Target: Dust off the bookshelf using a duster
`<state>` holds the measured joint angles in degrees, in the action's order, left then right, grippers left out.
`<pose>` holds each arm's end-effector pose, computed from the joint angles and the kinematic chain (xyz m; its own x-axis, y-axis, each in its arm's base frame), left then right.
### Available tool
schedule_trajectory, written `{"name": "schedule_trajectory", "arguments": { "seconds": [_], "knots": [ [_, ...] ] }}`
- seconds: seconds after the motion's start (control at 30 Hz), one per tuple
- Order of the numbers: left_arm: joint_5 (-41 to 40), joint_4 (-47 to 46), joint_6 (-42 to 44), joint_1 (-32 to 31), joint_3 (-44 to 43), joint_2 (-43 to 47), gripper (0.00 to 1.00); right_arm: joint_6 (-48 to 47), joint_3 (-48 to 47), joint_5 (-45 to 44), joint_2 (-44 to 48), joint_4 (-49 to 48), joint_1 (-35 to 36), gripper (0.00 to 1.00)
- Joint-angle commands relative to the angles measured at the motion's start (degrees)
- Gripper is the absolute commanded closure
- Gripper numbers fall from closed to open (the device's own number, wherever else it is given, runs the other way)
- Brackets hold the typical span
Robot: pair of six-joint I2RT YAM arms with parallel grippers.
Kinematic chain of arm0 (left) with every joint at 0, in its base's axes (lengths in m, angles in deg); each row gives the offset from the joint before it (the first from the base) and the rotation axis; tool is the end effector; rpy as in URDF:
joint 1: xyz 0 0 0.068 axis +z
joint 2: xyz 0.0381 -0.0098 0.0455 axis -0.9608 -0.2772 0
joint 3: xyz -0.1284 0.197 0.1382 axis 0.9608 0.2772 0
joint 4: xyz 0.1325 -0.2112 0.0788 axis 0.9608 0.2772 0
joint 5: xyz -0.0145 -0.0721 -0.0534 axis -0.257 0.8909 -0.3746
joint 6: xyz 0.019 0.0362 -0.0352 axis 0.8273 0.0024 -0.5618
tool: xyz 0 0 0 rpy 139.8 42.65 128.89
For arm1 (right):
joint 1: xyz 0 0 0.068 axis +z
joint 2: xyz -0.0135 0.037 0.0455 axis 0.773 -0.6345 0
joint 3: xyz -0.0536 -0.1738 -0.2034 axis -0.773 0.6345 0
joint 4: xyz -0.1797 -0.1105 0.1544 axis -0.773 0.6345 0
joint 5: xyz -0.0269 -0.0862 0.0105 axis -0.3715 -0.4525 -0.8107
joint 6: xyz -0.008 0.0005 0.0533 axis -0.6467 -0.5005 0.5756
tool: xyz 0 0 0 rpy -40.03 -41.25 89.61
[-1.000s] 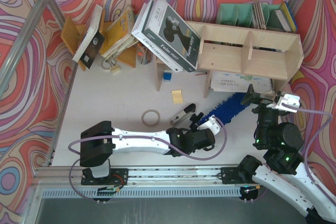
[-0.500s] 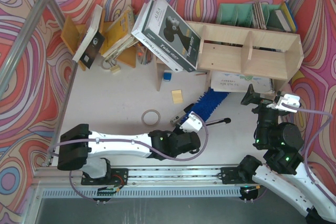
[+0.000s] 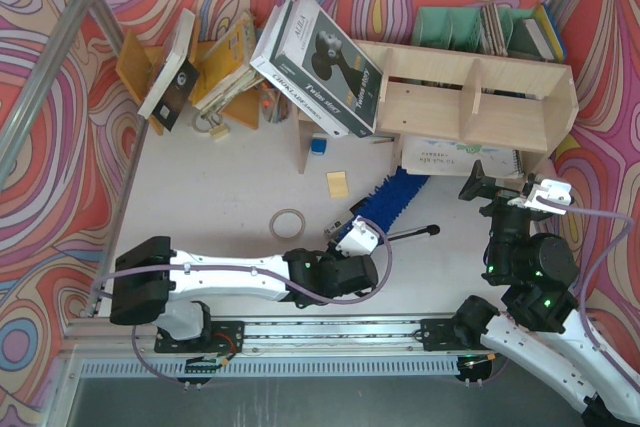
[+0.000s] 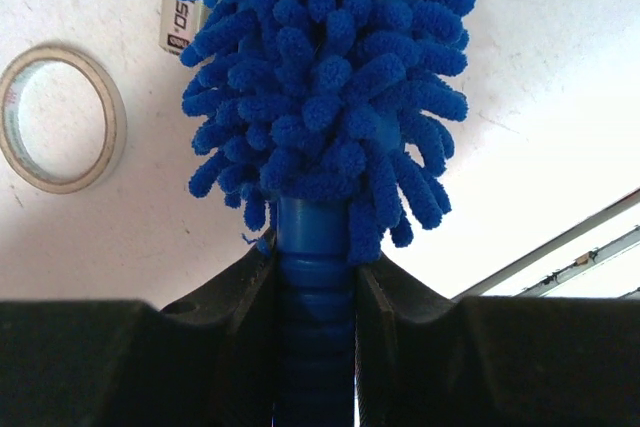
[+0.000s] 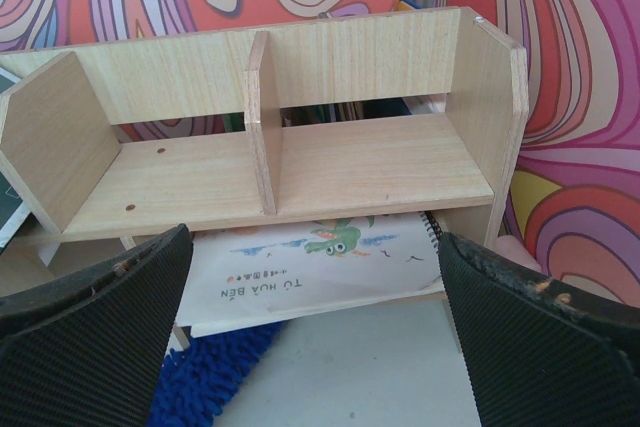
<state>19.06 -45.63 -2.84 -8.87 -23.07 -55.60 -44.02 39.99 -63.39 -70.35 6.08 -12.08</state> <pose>0.0586 -0.3060 0.2299 -0.4918 0.4804 -0.7262 0.6215 0.7778 0.0937 0.0728 0.0217 0.3814 0.3050 0.0398 -0.9515 0.2658 0.9559 0.1252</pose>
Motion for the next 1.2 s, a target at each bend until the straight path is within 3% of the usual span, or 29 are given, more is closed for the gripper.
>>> {"name": "schedule_trajectory", "arguments": {
  "seconds": [0.0, 0.2, 0.4, 0.6, 1.0, 1.17],
  "knots": [
    [1.27, 3.28, -2.12, 0.42, -1.40, -2.77, 1.00, -0.72, -0.04, -0.33, 0.00, -1.03, -0.24, 0.01],
    [-0.06, 3.82, -1.27, 0.39, -2.33, -2.72, 1.00, -0.65, -0.03, -0.38, 0.10, -0.96, -0.35, 0.01],
    [-6.87, 1.56, 0.18, 0.39, -1.26, 4.06, 1.00, -0.56, -0.02, -0.29, -0.23, -0.88, -0.31, 0.01],
    [-6.65, -3.15, 0.36, 0.36, 1.64, 8.84, 1.00, -0.54, -0.05, -0.35, -0.08, -0.87, -0.31, 0.01],
    [0.77, 3.38, -0.36, 0.43, -3.57, -4.24, 1.00, -0.46, -0.15, -0.36, -0.07, -0.67, -0.29, 0.01],
    [0.56, 3.03, 1.69, 0.43, -4.70, -4.59, 1.00, -0.50, -0.11, -0.47, 0.31, -0.57, -0.31, 0.01]
  ]
}}
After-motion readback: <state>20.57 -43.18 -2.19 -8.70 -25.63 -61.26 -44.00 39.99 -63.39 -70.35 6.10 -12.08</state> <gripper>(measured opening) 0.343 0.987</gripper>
